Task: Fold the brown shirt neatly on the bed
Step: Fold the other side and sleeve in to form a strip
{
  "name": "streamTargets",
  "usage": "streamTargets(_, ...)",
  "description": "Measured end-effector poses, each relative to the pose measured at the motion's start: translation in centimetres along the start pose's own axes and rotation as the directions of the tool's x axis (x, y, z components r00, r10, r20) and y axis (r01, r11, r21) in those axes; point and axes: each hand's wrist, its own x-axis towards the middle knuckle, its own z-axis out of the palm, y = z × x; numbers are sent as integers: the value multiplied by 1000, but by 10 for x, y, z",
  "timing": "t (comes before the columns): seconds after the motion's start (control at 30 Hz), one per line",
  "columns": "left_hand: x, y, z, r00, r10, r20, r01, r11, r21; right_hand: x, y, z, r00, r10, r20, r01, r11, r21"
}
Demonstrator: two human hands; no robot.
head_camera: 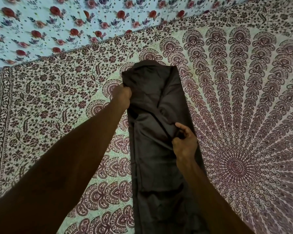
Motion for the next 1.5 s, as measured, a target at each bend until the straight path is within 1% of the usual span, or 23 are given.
streamTargets(0.07,2,0,0,1000,-9,14,10,999,-33,1,1,1,1000,14,-11,-14,1000,22)
streamTargets(0.13,2,2,1,1000,18,19,-18,1000,-5,0,1,2,1000,11,-17,-11,1000,22)
streamTargets(0.2,5,7,2,998,57,12,-58,997,59,-2,1,3,1000,-5,-27,5,1000,-5)
streamTargets(0.3,13,12,-1,989,141,-37,-130,967,219,-6,0,6,999,-20,-39,18,999,-37)
streamTargets(0.37,23,14,-4,980,193,-55,-172,948,266,-6,0,8,999,-7,-44,6,999,-34)
streamTargets(0.47,38,14,-7,985,171,-17,-167,976,142,-5,2,9,999,0,-42,-1,999,-42)
streamTargets(0.53,45,12,-8,983,182,0,-180,977,114,-4,5,9,999,-24,-41,22,999,-50)
streamTargets(0.67,34,9,-4,979,193,-66,-186,978,94,-1,6,8,998,-40,-41,36,996,-79)
streamTargets(0.73,11,2,-1,972,177,-154,-162,981,105,0,6,7,999,-30,-34,27,997,-68)
streamTargets(0.8,-27,-16,3,941,255,-224,-209,955,209,0,6,4,1000,-18,-23,16,998,-65)
streamTargets(0.87,-69,-44,4,910,348,-223,-299,927,229,1,6,-2,1000,22,3,-22,997,-76)
streamTargets(1.0,-125,-96,-6,948,293,-125,-284,955,79,1,13,-13,994,74,84,-57,980,-192)
streamTargets(1.03,-133,-103,-9,943,321,-91,-312,945,100,1,16,-15,993,73,95,-49,970,-238)
streamTargets(1.07,-139,-108,-14,932,359,-53,-345,922,175,1,17,-16,992,66,107,-33,958,-286)
streamTargets(1.13,-149,-111,-21,896,445,-8,-398,810,430,0,17,-18,990,34,134,19,925,-379)
streamTargets(1.17,-152,-110,-24,874,486,-11,-408,746,527,0,15,-20,989,15,144,46,910,-413)
streamTargets(1.2,-154,-106,-27,862,507,-25,-405,717,567,1,13,-21,989,0,149,66,898,-435)
streamTargets(1.23,-157,-101,-29,864,502,-43,-392,724,567,1,10,-22,989,-11,150,78,888,-453)
streamTargets(1.27,-156,-99,-32,886,460,-56,-362,762,537,1,7,-23,989,-18,149,86,882,-464)
streamTargets(1.33,-151,-99,-36,974,224,-1,-203,885,420,1,5,-23,990,-16,139,82,871,-485)
streamTargets(1.37,-149,-100,-38,994,93,56,-106,934,341,2,5,-23,991,-6,136,74,865,-497)
streamTargets(1.43,-150,-110,-42,985,-84,153,45,970,239,1,6,-24,990,13,143,64,854,-517)
streamTargets(1.5,-153,-119,-45,974,-144,175,101,968,230,-1,5,-27,985,39,166,50,866,-498)
